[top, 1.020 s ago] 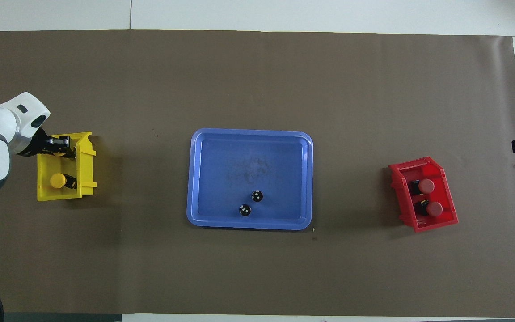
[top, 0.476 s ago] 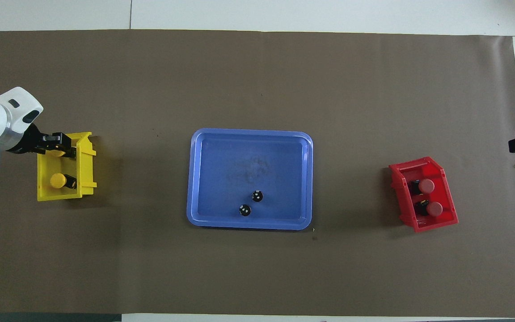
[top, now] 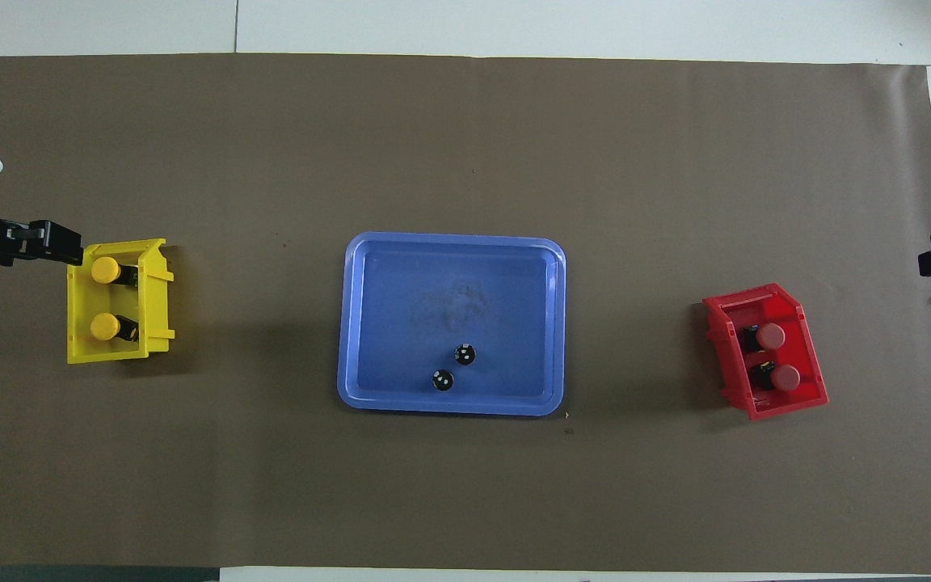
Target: Sort red and yellow buttons by color
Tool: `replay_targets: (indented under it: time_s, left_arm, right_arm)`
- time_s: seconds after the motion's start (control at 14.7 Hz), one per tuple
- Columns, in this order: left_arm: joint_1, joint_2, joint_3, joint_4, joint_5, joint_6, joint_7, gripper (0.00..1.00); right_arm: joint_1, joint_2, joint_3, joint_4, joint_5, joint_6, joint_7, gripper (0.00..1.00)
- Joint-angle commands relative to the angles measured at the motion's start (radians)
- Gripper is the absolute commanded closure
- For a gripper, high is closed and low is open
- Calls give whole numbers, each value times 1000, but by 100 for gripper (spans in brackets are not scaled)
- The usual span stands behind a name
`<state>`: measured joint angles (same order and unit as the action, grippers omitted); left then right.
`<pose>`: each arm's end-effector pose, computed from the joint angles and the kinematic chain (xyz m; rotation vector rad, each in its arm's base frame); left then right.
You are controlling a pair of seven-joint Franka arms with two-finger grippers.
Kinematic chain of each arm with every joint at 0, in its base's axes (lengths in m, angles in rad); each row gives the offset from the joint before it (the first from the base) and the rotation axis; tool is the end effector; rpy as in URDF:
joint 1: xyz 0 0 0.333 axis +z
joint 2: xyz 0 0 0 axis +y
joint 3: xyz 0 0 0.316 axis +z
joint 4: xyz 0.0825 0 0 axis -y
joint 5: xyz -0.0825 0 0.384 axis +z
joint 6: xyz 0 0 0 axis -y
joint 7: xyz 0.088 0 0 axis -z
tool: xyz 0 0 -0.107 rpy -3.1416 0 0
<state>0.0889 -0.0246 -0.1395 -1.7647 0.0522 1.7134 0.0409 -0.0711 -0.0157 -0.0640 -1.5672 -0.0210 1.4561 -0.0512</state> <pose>0.5518 -0.0238 0.5582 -3.0824 0.1535 0.0412 0.5320 -0.0751 0.6253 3.1241 -0.1332 -0.1516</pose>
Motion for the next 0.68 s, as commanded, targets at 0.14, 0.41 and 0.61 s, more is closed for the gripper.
replay_targets:
  time_s: [0.14, 0.41, 0.61]
  left_arm:
    - [-38, -27, -6, 96, -49, -130, 26, 0]
    - [-37, -52, -5, 116, -51, -156, 123, 0]
    - [-35, -72, -3, 122, -52, -152, 146, 0]
  right_arm:
    - [-3, 6, 3, 18, 6, -14, 8, 0]
    - [-3, 6, 4, 21, 6, -16, 8, 0]
    - [-3, 8, 4, 21, 6, -17, 8, 0]
